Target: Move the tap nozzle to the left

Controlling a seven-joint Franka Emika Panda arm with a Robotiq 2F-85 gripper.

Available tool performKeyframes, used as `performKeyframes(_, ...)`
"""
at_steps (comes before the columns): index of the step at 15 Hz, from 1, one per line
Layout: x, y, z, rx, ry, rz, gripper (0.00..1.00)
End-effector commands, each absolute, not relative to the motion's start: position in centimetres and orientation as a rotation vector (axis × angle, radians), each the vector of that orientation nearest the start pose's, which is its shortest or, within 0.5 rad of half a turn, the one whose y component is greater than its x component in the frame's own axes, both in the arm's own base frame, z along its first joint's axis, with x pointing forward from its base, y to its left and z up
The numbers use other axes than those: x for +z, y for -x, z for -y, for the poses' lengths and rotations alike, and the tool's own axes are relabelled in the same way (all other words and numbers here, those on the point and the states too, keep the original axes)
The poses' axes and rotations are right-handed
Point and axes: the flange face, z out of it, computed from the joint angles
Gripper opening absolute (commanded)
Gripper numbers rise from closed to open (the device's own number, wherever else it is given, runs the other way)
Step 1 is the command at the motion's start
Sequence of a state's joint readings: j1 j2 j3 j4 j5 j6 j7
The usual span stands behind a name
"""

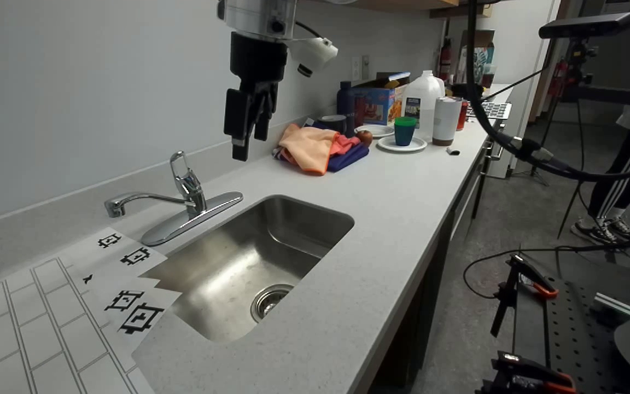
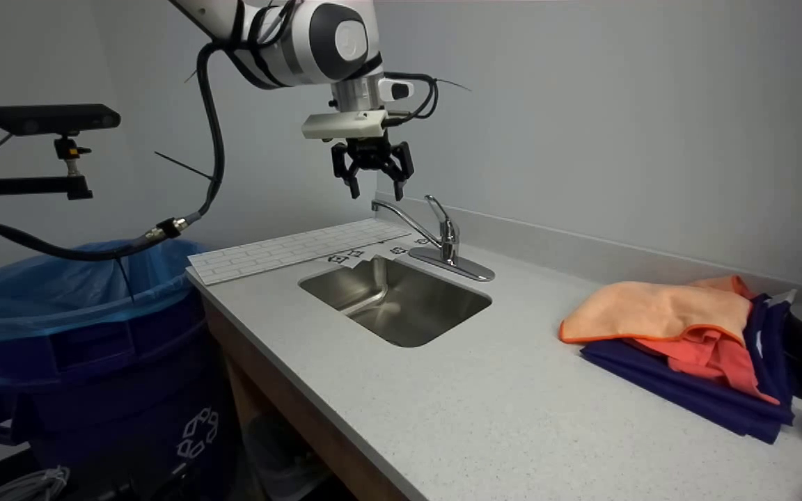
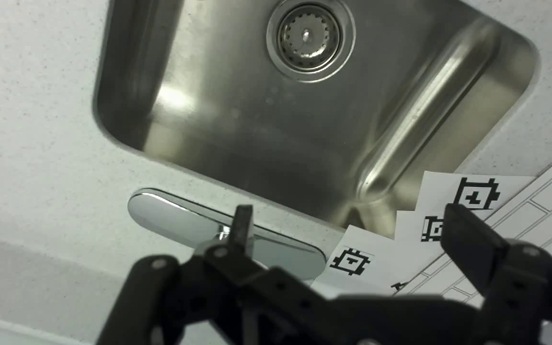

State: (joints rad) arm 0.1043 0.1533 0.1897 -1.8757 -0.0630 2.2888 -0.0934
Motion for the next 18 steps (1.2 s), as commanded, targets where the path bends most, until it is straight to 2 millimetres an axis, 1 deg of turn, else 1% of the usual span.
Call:
performKeyframes(1, 45.5, -58.7, -18.0, -0.513, 3.088, 0.622, 1.00)
performKeyframes(7, 44.7, -58.3, -18.7, -0.578, 3.130, 0.565, 1.00)
performKeyframes(12, 44.4, -58.0, -19.0, -0.572, 3.147, 0.518, 1.00)
performKeyframes(13, 44.1, -58.8, -19.0, -0.539, 3.133, 0.544, 1.00)
performKeyframes(18, 44.0, -58.8, -19.1, -0.539, 3.133, 0.530, 1.00)
